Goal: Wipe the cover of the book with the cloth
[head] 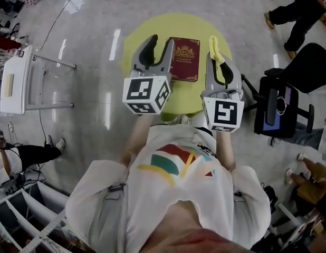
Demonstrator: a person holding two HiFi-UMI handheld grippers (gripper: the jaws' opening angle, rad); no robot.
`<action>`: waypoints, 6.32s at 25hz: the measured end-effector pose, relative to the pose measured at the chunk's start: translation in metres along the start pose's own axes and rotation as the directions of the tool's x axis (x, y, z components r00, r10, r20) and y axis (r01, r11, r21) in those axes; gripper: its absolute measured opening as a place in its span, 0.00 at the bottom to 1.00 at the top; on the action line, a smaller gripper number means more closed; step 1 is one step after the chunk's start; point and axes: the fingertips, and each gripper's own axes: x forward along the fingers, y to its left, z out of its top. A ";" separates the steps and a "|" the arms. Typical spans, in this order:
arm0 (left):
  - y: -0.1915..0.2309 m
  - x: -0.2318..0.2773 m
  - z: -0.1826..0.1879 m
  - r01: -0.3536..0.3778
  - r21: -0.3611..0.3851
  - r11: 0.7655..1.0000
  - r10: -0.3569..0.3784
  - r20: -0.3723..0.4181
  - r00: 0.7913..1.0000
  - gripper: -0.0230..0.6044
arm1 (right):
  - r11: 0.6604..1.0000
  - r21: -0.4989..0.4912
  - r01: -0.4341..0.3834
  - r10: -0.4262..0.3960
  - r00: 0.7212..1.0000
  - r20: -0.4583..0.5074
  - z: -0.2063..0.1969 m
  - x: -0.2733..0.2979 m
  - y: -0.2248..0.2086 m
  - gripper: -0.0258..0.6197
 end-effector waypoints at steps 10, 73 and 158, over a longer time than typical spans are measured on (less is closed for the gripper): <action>0.035 0.036 -0.127 -0.038 -0.151 0.988 -0.004 -0.268 0.963 0.37 | 0.998 0.001 0.058 -0.058 0.994 -0.098 -0.029 -0.004 -0.013 0.09; 0.058 0.013 -0.334 -0.169 -0.326 0.930 -0.098 -0.665 0.741 0.42 | 0.546 -0.545 -0.636 0.001 0.651 -0.759 -0.288 0.191 0.001 0.08; 0.158 -0.085 -0.234 -0.382 -0.266 0.885 0.219 -0.485 0.846 0.06 | 0.550 -0.393 -0.737 0.049 0.498 -0.866 -0.308 0.221 0.080 0.09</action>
